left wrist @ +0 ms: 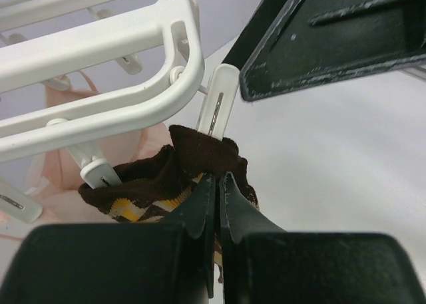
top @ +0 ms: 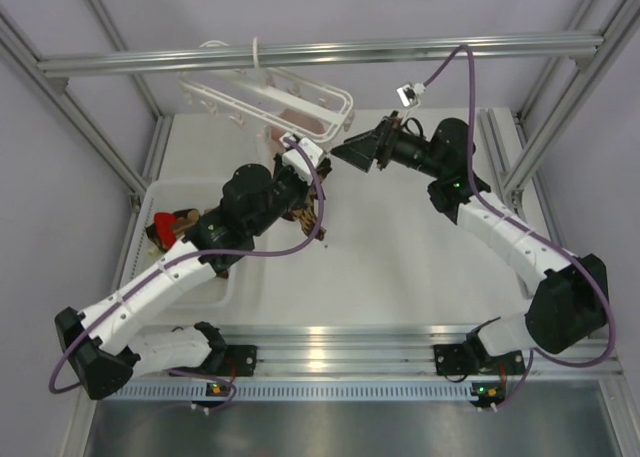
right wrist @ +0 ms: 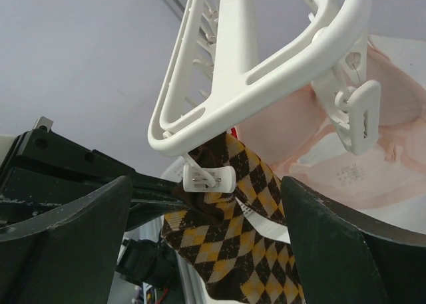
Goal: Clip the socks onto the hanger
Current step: Clamp the sock onto the hanger, then reset both arms
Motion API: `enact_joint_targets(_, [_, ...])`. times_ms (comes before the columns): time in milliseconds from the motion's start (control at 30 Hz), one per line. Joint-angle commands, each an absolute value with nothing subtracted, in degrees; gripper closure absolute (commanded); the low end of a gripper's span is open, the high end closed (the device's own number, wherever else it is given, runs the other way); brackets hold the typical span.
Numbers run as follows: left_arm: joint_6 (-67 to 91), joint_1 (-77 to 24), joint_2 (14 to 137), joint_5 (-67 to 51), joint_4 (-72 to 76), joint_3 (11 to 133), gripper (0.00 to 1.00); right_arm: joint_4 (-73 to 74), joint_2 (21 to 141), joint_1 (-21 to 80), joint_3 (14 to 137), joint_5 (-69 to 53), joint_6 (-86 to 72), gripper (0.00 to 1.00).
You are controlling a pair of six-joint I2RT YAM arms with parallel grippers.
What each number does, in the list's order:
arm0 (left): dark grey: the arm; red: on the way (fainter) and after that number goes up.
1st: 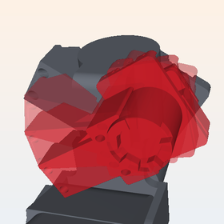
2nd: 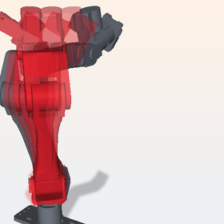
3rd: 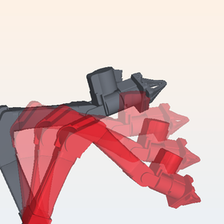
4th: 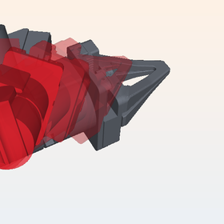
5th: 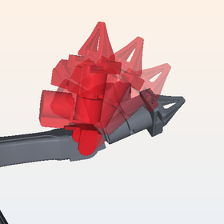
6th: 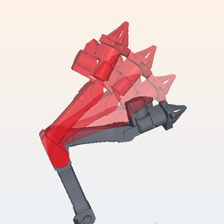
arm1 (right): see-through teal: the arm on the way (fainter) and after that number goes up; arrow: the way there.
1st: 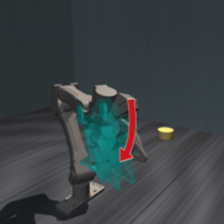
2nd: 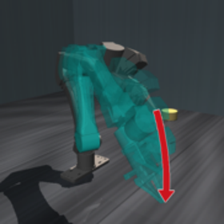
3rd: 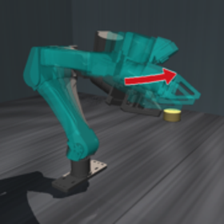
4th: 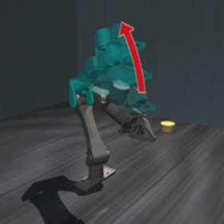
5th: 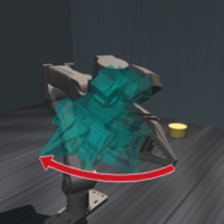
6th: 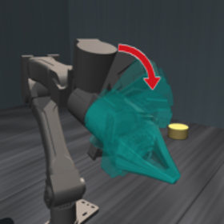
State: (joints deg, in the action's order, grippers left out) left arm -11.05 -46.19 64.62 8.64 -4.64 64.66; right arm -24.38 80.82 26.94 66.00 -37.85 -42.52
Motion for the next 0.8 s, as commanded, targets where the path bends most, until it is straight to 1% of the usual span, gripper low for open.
enact_joint_targets(0, [-12.3, -46.05, 61.26, 9.23, -6.32, 63.81, 1.0, -24.44, 75.95, 25.67, 65.48, -39.64, -40.7, 0.09])
enact_joint_targets(200, [-13.18, -45.7, 56.61, 9.32, -10.98, 62.67, 1.0, -23.38, 72.95, 22.42, 62.32, -41.48, -39.55, 0.08])
enact_joint_targets(367, [-14.23, -45.18, 53.35, 10.81, -14.93, 61.53, 1.0, -23.03, 72.25, 20.04, 62.66, -41.66, -39.02, 0.11])
enact_joint_targets(500, [-14.85, -44.21, 50.9, 9.85, -16.52, 60.56, 1.0, -25.57, 74.52, 19.95, 65.38, -40.08, -40.51, 0.12])
enact_joint_targets(567, [-15.29, -44.21, 50.19, 9.32, -16.7, 59.68, 1.0, -29.07, 75.84, 20.13, 66.35, -39.82, -42.87, 0.12])
enact_joint_targets(767, [-15.12, -43.42, 48.78, 8.44, -16.08, 58.8, 1.0, -32.6, 82.17, 21.44, 71.01, -37.8, -49.2, 0.16])
